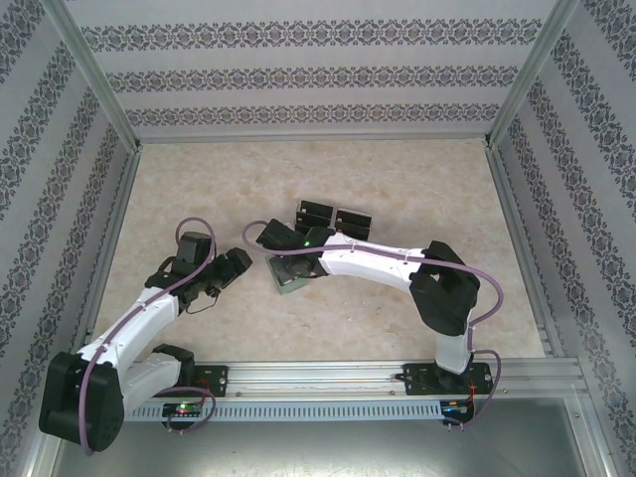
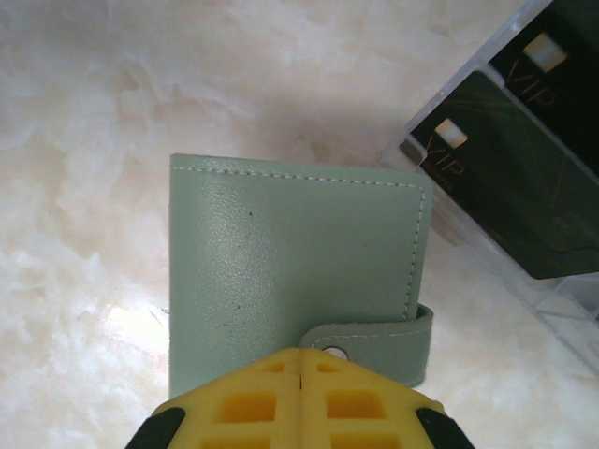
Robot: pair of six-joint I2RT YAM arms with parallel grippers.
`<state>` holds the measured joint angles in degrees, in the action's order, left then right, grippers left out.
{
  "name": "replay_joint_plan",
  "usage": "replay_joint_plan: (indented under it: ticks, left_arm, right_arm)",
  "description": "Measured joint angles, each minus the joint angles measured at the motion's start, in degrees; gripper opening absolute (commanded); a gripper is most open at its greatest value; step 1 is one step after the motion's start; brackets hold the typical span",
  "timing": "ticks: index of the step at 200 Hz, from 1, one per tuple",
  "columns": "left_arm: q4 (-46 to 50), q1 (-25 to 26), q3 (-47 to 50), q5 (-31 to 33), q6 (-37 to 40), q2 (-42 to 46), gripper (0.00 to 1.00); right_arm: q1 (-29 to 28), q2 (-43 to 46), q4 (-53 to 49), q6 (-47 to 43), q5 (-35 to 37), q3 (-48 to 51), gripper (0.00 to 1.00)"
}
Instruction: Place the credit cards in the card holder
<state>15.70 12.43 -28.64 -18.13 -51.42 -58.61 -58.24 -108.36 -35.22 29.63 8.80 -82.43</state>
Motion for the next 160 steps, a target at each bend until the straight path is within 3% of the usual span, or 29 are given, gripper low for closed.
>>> replay_joint_plan:
  ticks: [75, 160]
  left_arm:
    - [-13.2, 4.4, 0.2, -3.1, -3.3, -4.3, 0.78]
    - [-22.7, 8.3, 1.2, -3.3, -7.3, -9.8, 0.75]
  right_arm:
    - [1.4, 2.7, 3.8, 3.9, -6.5, 5.8, 0.0]
    - [1.5, 6.7, 5.1, 5.0, -7.0, 6.1, 0.0]
